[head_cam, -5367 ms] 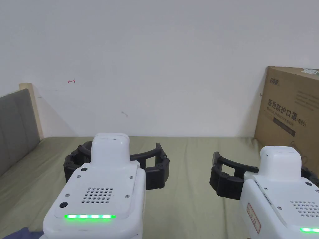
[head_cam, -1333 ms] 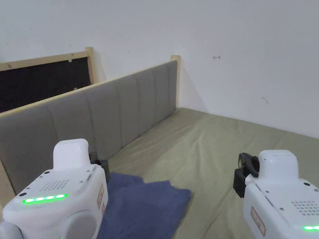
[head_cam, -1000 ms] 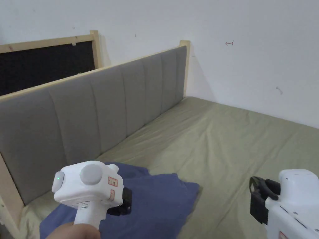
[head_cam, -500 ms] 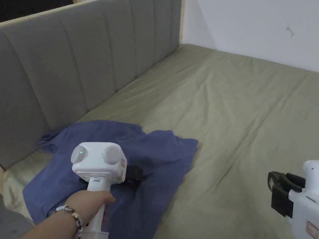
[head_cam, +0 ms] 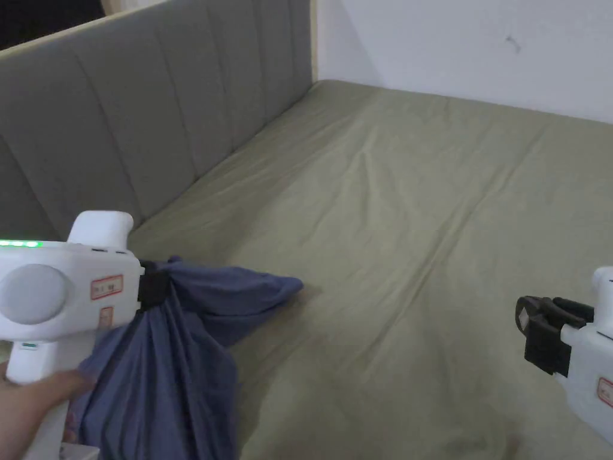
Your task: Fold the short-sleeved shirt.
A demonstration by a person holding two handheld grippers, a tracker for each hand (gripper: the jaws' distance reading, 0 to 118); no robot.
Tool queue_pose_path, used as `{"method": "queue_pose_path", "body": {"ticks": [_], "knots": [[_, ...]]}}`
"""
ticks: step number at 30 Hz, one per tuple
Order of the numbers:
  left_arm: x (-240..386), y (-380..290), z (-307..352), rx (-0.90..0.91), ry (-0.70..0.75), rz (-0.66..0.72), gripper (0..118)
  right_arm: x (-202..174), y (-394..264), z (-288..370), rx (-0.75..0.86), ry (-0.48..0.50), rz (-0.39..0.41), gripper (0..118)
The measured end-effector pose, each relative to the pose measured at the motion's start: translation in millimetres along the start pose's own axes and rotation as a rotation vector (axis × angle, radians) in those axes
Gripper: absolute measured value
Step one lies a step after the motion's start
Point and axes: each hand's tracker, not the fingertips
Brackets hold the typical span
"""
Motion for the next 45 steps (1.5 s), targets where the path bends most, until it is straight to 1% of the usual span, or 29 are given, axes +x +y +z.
{"method": "queue_pose_path", "body": {"ticks": [2,4,6,9,12,15,17,19,20,23,24,25,26,27,28,29,31,32,34,37,38,39,40,41,42,44,45], "knots": [[31.6,21.5,42.1,0.106,-0.090,0.018,4,10.8,2.8,21.1,0.036,-0.020,-0.011,0],[60.3,55.1,70.3,0.220,-0.141,-0.042,4,23.8,5.0,45.9,0.082,-0.045,-0.017,0],[105.5,77.5,106.5,0.313,-0.228,-0.111,4,39.2,6.6,75.0,0.126,-0.086,-0.018,0],[177.0,105.1,137.1,0.364,-0.455,-0.155,4,67.1,8.7,124.3,0.177,-0.154,-0.037,0],[254.8,112.6,156.9,0.376,-0.657,-0.171,4,100.7,4.6,172.1,0.225,-0.252,-0.061,0],[338.6,108.8,158.0,0.333,-0.811,-0.249,4,135.2,-3.8,212.8,0.255,-0.352,-0.090,0],[394.3,96.2,145.5,0.271,-0.895,-0.260,4,156.7,-12.0,232.5,0.275,-0.415,-0.116,0],[452.6,77.9,120.7,0.126,-0.989,-0.284,4,177.8,-21.7,245.3,0.271,-0.463,-0.138,0],[442.8,78.7,86.1,0.035,-1.017,-0.290,4,187.8,-27.2,248.7,0.257,-0.486,-0.152,0],[506.4,34.4,15.4,-0.229,-0.978,-0.329,5,215.0,-46.5,250.9,0.216,-0.509,-0.214,0],[516.8,15.8,-15.7,-0.312,-0.947,-0.325,8,222.1,-54.2,249.4,0.202,-0.511,-0.231,0],[525.2,-0.1,-38.2,-0.375,-0.939,-0.318,21,227.2,-60.6,247.3,0.182,-0.517,-0.247,0],[529.4,-16.7,-63.0,-0.447,-0.934,-0.268,63,231.8,-67.6,245.3,0.162,-0.520,-0.263,0],[532.0,-31.2,-83.8,-0.531,-0.935,-0.230,93,235.4,-73.8,244.2,0.151,-0.519,-0.275,0],[532.4,-48.9,-92.5,-0.577,-0.947,-0.184,98,237.6,-78.8,243.8,0.145,-0.518,-0.287,0],[528.3,-54.5,-103.8,-0.603,-0.945,-0.135,96,240.4,-83.9,242.6,0.137,-0.515,-0.300,0],[518.5,-52.4,-117.1,-0.602,-0.921,-0.093,96,244.2,-89.1,242.3,0.123,-0.513,-0.313,0],[516.8,-59.1,-108.0,-0.584,-0.916,-0.091,96,245.6,-90.5,242.5,0.119,-0.514,-0.316,0],[502.0,-36.1,-101.7,-0.517,-0.905,-0.089,97,246.9,-90.1,243.1,0.120,-0.520,-0.318,0],[473.4,-2.1,-61.2,-0.294,-0.890,-0.109,97,246.1,-83.7,245.3,0.149,-0.525,-0.329,0],[457.6,10.7,-47.2,-0.205,-0.870,-0.120,95,244.7,-81.0,246.5,0.165,-0.523,-0.333,0],[444.5,16.7,-28.3,-0.116,-0.827,-0.134,91,242.4,-78.1,248.2,0.184,-0.518,-0.334,0],[430.4,20.1,-12.3,-0.039,-0.790,-0.145,84,239.8,-75.9,249.6,0.202,-0.516,-0.332,0],[411.1,22.7,1.8,0.048,-0.762,-0.145,66,235.8,-73.6,251.2,0.219,-0.515,-0.325,0],[393.8,23.5,13.4,0.117,-0.729,-0.147,46,232.5,-71.9,252.1,0.234,-0.515,-0.315,0],[371.1,14.6,31.7,0.195,-0.649,-0.146,0,226.9,-69.7,252.4,0.254,-0.513,-0.298,0],[360.0,11.2,37.0,0.216,-0.601,-0.146,0,224.4,-69.0,251.8,0.261,-0.511,-0.293,0]]}}
